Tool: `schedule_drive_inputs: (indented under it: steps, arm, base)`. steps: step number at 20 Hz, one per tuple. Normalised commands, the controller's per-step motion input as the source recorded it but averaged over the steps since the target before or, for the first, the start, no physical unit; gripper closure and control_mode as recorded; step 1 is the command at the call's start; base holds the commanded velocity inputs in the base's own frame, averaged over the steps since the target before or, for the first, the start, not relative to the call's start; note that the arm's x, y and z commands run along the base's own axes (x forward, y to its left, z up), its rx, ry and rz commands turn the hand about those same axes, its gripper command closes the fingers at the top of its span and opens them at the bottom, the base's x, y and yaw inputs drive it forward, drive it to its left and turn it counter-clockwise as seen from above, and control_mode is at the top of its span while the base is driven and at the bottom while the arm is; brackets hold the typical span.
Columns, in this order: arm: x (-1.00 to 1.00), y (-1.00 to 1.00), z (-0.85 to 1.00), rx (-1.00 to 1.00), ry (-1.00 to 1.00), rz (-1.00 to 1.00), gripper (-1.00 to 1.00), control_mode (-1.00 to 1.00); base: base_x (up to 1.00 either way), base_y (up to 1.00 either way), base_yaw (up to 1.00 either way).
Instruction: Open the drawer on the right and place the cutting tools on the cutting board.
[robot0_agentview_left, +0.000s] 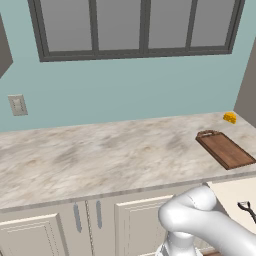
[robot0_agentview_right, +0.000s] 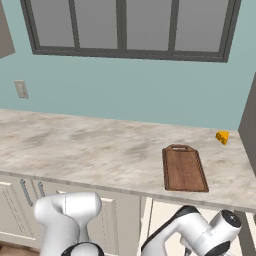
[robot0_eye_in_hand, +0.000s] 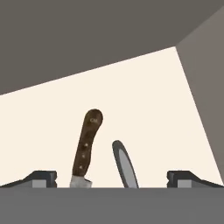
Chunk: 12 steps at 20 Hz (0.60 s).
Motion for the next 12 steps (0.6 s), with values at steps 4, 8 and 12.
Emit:
schedule_drive_inputs:
  steps: [4, 8, 12]
  arm:
    - [0.12, 0.00, -0.33, 0.00, 0.00, 0.00, -1.00, -1.00]
    - [0.24, 0.00, -0.29, -0.08, 0.07, 0.00, -1.00, -1.00]
    - [0.09, -0.09, -0.44, -0.15, 0.02, 0.01, -1.00, -1.00]
  base:
    - [0.00, 0.00, 0.00]
    - [0.00, 0.00, 0.00]
    - [0.00, 0.00, 0.00]
